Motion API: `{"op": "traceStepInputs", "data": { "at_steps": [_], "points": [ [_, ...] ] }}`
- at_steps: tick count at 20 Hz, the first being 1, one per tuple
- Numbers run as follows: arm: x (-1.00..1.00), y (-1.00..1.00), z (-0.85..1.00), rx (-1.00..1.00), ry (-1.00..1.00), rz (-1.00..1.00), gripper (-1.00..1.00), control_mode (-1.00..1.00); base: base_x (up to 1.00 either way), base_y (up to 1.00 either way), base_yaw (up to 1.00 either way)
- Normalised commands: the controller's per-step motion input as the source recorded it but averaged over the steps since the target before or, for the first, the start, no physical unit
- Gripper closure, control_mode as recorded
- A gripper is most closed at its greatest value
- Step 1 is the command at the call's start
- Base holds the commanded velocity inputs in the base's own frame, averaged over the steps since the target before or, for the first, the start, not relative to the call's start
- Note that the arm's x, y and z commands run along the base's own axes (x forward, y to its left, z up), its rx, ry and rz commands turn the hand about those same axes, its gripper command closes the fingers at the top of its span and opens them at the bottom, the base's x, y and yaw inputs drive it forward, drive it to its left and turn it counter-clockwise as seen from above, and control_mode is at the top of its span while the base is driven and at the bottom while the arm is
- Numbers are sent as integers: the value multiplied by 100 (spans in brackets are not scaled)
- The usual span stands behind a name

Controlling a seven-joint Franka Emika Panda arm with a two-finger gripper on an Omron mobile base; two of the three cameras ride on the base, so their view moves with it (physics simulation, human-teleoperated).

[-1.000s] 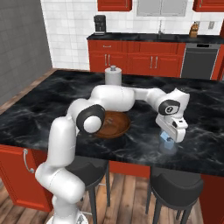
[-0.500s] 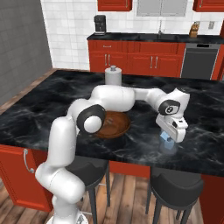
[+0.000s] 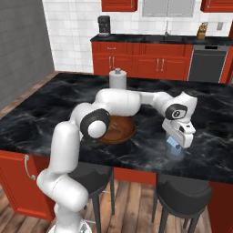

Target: There are four ice cubes in the ice bowl. Place two ice cubes in each glass of water.

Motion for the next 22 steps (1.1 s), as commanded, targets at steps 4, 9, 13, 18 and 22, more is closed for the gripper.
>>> {"op": "traceStepInputs", "data": {
  "at_steps": [4, 9, 13, 18, 22],
  "points": [
    [0, 0, 0, 0, 0, 0, -100, -100, 0, 0, 0],
    [9, 0, 0, 0, 0, 0, -100, -100, 0, 0, 0],
    [21, 0, 0, 0, 0, 0, -100, -100, 0, 0, 0],
    [21, -1, 0, 0, 0, 0, -100, -100, 0, 0, 0],
    [3, -8, 4, 0, 0, 0, -100, -100, 0, 0, 0]
  ]
}}
